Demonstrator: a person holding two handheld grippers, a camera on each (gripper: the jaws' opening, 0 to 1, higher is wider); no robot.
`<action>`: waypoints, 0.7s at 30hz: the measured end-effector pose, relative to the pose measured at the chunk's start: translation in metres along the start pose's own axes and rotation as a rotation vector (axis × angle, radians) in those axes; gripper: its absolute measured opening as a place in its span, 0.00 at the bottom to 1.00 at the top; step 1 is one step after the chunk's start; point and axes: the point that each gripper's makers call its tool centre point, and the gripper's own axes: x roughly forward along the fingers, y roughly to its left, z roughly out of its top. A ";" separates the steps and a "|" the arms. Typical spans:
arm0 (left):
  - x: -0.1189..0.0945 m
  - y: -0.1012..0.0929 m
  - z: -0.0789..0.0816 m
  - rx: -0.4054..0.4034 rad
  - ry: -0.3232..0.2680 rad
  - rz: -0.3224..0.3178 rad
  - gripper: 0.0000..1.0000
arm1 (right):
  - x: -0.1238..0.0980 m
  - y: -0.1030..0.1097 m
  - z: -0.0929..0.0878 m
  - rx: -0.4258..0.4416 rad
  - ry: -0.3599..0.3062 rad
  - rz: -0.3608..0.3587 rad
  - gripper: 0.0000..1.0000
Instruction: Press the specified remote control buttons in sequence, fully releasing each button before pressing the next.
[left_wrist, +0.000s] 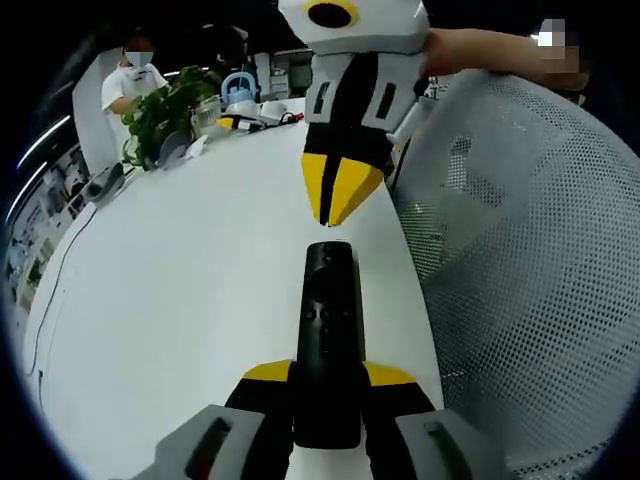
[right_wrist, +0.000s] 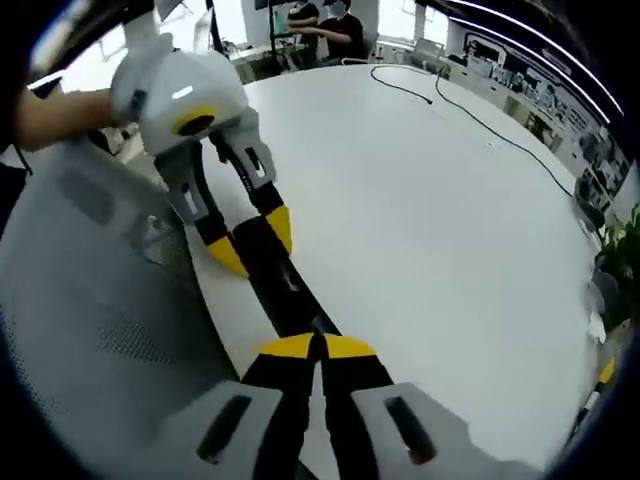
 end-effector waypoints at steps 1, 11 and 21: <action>0.000 0.000 0.000 0.000 -0.001 0.000 0.25 | 0.001 0.000 -0.001 -0.005 0.002 0.001 0.00; 0.000 0.000 0.000 0.000 -0.004 -0.002 0.25 | 0.010 -0.001 -0.016 -0.044 0.064 -0.013 0.00; 0.000 0.000 0.000 0.001 -0.010 -0.003 0.25 | 0.014 0.001 -0.013 -0.097 0.085 -0.006 0.00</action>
